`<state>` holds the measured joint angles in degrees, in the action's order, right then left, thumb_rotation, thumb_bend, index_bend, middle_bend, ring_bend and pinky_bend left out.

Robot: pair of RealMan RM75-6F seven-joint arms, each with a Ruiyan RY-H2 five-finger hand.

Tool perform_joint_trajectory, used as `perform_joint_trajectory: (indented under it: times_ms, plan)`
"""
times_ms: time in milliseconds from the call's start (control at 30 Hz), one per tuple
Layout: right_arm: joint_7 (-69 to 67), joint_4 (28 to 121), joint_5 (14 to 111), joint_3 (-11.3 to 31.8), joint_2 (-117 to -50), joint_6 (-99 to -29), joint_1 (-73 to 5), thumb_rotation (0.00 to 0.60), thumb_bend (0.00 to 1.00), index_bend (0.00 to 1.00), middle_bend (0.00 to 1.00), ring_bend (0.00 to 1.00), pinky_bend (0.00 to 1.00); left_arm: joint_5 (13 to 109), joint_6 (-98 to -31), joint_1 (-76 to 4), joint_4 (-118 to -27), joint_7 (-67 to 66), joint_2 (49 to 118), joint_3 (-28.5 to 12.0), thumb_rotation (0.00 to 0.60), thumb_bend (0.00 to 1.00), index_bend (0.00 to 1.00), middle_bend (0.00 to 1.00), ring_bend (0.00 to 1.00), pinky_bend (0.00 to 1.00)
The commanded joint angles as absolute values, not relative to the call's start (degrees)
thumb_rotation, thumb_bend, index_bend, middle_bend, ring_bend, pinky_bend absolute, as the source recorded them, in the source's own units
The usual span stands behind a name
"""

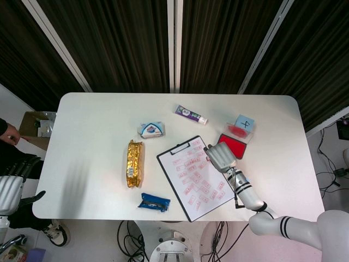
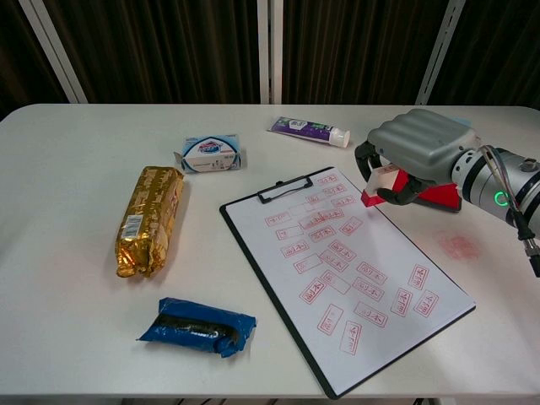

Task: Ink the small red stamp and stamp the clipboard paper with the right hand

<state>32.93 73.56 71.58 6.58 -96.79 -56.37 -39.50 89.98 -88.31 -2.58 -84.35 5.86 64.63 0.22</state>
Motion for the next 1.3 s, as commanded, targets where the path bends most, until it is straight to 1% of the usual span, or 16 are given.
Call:
perform_joint_trajectory:
  times_ms: [33, 467, 1300]
  plan:
    - [33.34, 71.44, 70.81, 7.00, -98.50, -54.90, -40.65, 0.600, 0.44, 0.95, 0.82, 0.78, 1.00, 89.80, -88.34, -2.50, -84.18, 6.05, 64.65, 0.16, 0.600, 0.00, 0.16, 0.17, 0.16, 0.25]
    - [33.55, 67.58, 69.25, 7.62, -101.41, -53.72, -41.68, 0.600, 0.45, 0.96, 0.82, 0.78, 1.00, 89.42, -88.64, -2.17, -82.99, 7.20, 64.83, -0.01, 0.600, 0.00, 0.16, 0.17, 0.16, 0.25]
    - [33.13, 65.03, 68.29, 7.74, -103.82, -52.83, -42.44, 0.600, 0.45, 0.96, 0.82, 0.78, 1.00, 89.22, -88.89, -1.83, -82.79, 7.84, 64.15, -0.13, 0.600, 0.00, 0.16, 0.17, 0.16, 0.25]
